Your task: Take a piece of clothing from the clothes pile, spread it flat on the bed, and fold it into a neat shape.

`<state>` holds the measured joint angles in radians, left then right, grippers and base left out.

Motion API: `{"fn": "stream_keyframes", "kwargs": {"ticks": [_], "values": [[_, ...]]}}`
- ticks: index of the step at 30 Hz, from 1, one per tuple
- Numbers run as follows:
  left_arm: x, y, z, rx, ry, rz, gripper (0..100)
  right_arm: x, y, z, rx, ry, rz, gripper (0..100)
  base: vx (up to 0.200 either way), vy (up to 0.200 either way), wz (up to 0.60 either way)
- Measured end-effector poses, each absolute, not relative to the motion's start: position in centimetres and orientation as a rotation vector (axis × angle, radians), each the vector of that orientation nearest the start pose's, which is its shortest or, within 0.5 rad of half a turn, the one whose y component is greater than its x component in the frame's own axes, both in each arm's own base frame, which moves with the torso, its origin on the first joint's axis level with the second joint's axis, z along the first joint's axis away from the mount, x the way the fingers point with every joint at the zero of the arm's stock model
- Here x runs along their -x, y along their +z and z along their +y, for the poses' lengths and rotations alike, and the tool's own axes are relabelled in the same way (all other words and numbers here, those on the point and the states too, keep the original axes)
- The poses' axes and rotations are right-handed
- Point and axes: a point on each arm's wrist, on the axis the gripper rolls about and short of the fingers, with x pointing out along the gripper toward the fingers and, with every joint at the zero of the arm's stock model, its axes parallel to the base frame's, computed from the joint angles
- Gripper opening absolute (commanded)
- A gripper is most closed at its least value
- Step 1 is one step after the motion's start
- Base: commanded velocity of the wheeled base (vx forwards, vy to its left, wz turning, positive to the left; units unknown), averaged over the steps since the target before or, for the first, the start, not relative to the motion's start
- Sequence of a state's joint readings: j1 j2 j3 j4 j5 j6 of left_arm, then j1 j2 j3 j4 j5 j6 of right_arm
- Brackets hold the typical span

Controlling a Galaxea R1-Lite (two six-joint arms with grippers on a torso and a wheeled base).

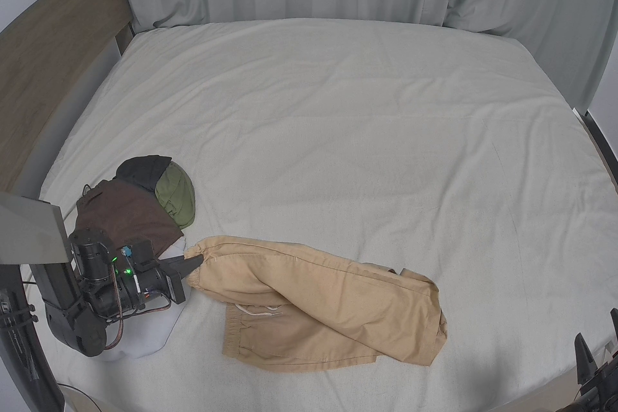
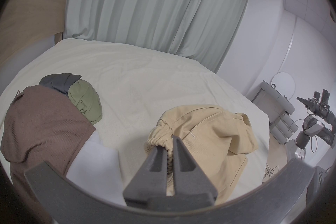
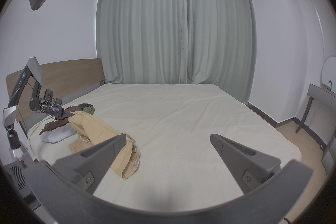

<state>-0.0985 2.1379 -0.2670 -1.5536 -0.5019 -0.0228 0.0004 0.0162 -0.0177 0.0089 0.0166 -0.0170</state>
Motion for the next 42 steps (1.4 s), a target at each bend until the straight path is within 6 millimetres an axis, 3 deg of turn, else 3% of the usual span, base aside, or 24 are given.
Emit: {"fn": "stream_keyframes", "kwargs": {"ticks": [15, 23, 30, 42], "values": [[-26.7, 3.7, -2.9, 0.099, -0.604, 0.322, 0, 2.3, 8.4, 0.1, 0.037, 0.049, -0.027, 100, 0.0, 0.0, 0.0], [-26.6, 4.2, -2.5, 0.097, -0.591, 0.305, 0, 3.1, 13.3, 0.1, 0.045, 0.076, -0.167, 100, 0.0, 0.0, 0.0], [-26.5, 4.7, -2.3, 0.095, -0.594, 0.288, 0, 1.4, 15.9, 0.4, 0.051, 0.201, -0.089, 100, 0.0, 0.0, 0.0], [-26.3, 4.8, -2.8, 0.092, -0.622, 0.283, 0, -2.6, 16.7, 0.8, 0.062, 0.365, 0.129, 100, 0.0, 0.0, 0.0]]}}
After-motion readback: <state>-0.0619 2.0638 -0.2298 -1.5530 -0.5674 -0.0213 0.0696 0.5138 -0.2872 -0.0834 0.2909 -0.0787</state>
